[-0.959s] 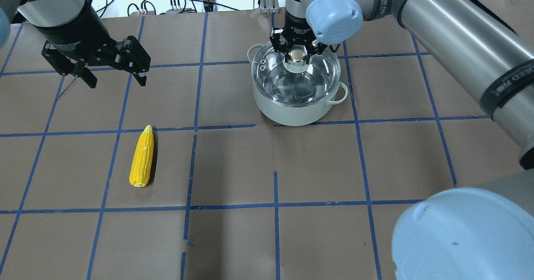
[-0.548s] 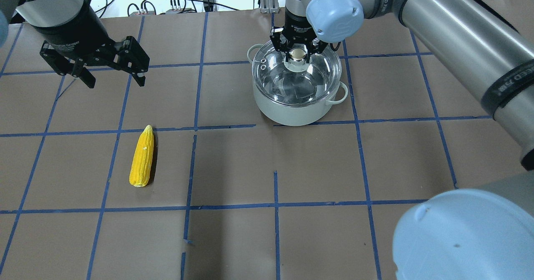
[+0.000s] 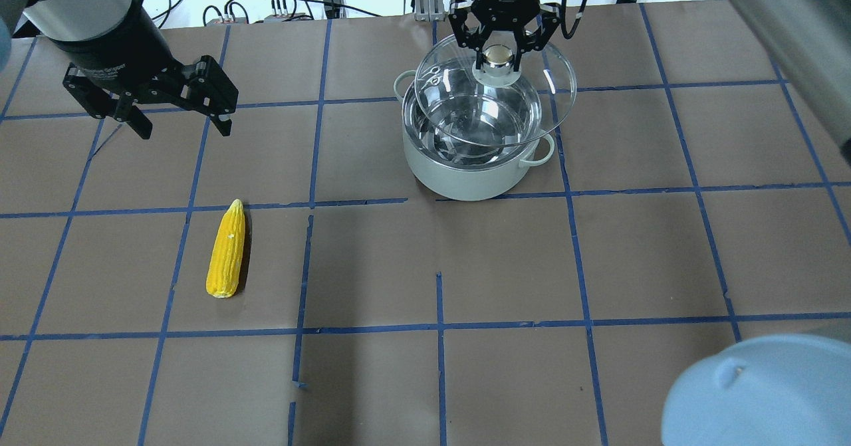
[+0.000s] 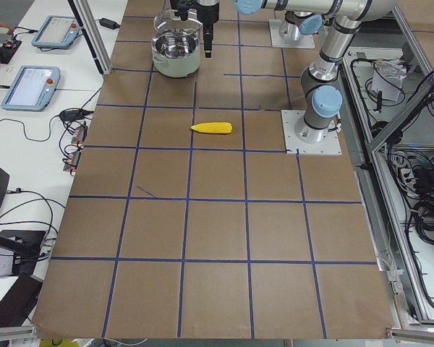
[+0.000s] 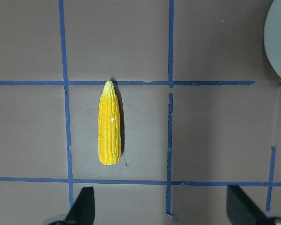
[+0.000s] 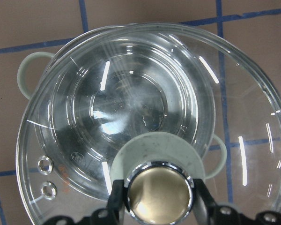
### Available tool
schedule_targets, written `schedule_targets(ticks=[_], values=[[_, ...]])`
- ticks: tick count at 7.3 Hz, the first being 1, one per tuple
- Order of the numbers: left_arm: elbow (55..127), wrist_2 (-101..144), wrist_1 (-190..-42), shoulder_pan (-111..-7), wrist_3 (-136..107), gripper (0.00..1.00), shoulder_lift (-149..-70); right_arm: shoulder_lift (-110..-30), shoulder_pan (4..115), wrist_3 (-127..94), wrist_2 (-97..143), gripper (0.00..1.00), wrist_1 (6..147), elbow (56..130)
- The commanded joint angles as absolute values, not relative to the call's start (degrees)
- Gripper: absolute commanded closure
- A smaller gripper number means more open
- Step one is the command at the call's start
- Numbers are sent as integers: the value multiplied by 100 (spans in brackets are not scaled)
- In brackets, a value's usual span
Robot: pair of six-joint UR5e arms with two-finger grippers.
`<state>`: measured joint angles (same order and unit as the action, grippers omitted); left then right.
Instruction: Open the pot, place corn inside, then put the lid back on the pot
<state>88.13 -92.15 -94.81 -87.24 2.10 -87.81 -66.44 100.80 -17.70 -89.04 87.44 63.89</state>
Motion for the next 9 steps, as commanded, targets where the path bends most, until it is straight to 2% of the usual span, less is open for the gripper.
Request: schedule_targets(ticks=[1, 3, 7, 9], values=[[9121, -9246, -9457, -8675, 542, 0, -8728, -7231, 9521, -1059, -8912, 51, 8141, 6363], [9709, -9211, -9090, -8195, 861, 0, -8849, -7584, 8985, -407, -8912, 52, 7658, 6459], [11317, -9035, -6846, -7700, 1309, 0, -9472, -8549, 8675, 43, -8886, 53, 8348, 8231], [11601, -9035, -5919, -7603, 1553, 0, -10096, -8604, 8649, 88, -8895, 53, 8552, 8420]])
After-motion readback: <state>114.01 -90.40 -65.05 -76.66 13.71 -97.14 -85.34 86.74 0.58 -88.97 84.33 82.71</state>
